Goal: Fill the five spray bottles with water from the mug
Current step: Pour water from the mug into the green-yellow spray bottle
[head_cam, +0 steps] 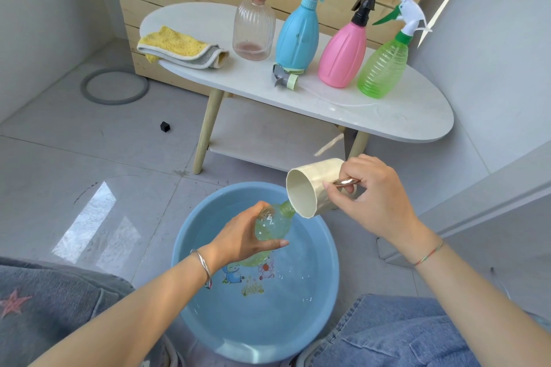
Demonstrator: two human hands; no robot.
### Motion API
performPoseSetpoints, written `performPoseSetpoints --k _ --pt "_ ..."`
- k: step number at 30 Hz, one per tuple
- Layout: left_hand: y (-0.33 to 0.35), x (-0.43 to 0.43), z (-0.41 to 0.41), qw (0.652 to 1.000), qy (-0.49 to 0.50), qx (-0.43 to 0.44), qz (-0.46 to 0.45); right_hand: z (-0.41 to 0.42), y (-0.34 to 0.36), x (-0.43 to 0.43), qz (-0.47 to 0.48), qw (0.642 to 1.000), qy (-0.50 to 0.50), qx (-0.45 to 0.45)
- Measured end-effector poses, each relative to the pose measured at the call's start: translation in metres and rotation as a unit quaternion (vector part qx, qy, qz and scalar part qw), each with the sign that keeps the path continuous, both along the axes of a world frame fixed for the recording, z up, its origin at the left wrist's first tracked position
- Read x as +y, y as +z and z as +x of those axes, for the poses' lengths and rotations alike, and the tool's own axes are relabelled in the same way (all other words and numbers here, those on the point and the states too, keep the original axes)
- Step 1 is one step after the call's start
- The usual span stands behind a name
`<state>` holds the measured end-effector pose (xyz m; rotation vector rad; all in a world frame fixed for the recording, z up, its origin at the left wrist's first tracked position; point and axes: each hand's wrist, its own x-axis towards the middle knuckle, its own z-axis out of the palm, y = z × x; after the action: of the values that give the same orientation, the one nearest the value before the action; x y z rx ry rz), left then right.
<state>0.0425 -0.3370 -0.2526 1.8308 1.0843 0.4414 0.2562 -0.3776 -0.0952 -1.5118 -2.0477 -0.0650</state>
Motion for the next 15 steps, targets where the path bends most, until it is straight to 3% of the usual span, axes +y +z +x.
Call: performPoseSetpoints --k 15 --pt "-0.0004 0.0003 0.0005 1.0 0.001 0.018 0.011 -0.0033 0.0025 -0.0003 0.047 0.997 0.036 -0.042"
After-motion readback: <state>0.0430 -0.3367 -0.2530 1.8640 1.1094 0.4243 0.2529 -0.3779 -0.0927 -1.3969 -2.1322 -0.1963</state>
